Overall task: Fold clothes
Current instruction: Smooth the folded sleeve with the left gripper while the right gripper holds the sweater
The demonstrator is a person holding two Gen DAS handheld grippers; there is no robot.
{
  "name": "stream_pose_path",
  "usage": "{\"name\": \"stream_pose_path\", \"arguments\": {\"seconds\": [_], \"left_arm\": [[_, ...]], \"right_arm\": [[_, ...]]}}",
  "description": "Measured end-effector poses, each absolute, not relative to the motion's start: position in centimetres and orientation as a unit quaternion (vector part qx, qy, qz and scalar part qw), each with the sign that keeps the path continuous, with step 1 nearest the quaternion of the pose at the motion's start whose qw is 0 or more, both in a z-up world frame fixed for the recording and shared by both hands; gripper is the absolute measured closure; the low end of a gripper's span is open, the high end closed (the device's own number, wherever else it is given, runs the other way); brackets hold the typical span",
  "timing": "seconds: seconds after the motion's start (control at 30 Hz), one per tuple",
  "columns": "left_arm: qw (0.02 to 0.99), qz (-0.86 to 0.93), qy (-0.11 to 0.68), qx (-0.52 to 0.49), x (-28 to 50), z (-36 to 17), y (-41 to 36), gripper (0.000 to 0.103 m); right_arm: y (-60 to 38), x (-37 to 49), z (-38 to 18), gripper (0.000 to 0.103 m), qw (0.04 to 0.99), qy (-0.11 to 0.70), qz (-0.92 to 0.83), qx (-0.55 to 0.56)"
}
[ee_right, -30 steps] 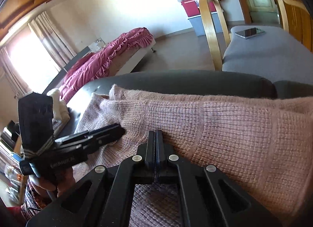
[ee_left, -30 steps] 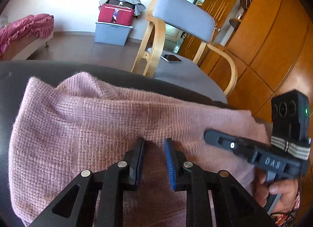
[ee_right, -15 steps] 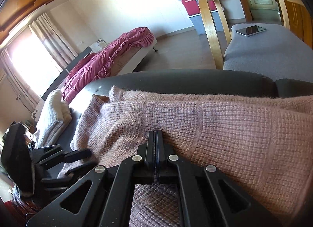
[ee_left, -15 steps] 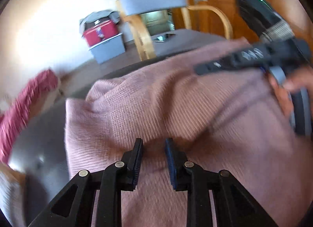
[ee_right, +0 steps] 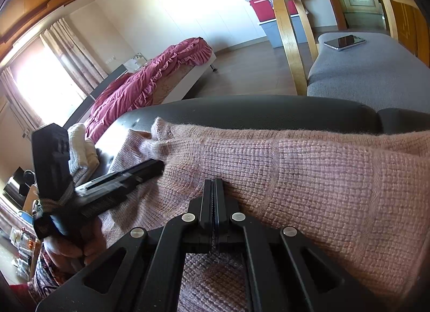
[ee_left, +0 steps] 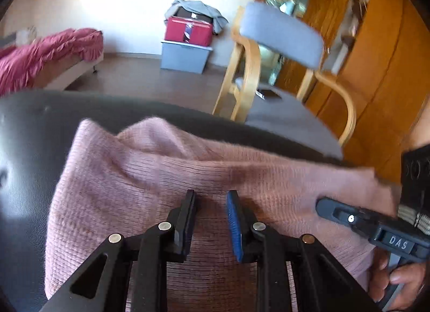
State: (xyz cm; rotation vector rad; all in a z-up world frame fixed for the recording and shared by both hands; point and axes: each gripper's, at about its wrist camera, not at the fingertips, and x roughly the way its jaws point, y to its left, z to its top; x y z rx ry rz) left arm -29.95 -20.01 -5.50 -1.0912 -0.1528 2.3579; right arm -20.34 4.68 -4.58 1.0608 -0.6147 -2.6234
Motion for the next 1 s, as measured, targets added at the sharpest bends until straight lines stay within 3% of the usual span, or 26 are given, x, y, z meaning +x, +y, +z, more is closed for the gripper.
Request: {"name": "stream_pose_path", "arguments": {"seconds": [0.2,0.47,0.67,0.8,1.0], "left_arm": [[0.263,0.875,-0.048,-0.404,-29.7,-5.7,-19.6,0.081],[0.254,0.878,-0.04,-0.403,-29.6,-5.9,-19.3,0.081],[0.243,0.884,-0.018,-0.399,-29.1,-5.9,-18.9,0.081],[0.237,0.887,-0.006,-0.397,-28.9,-5.9,-18.6,0.081],[0.234,0.888,-0.001,-0.396,-28.7,-5.8,-18.6,0.08]], "right_arm": [[0.1,-19.9,-2.5,0.1,0.135,-0.1,-0.924,0.342],[-1.9,-19.7,-3.6,0.1,0.166,-0.016,-0.896,0.412],[0.1,-19.0,-2.0,0.099,0.157,-0.069,-0.913,0.371],[1.9,-19.8,-3.2,0.098,0.084,-0.081,-0.923,0.366],[6.0,-19.5,-3.8,0.1,0.052,-0.163,-0.916,0.363]]}}
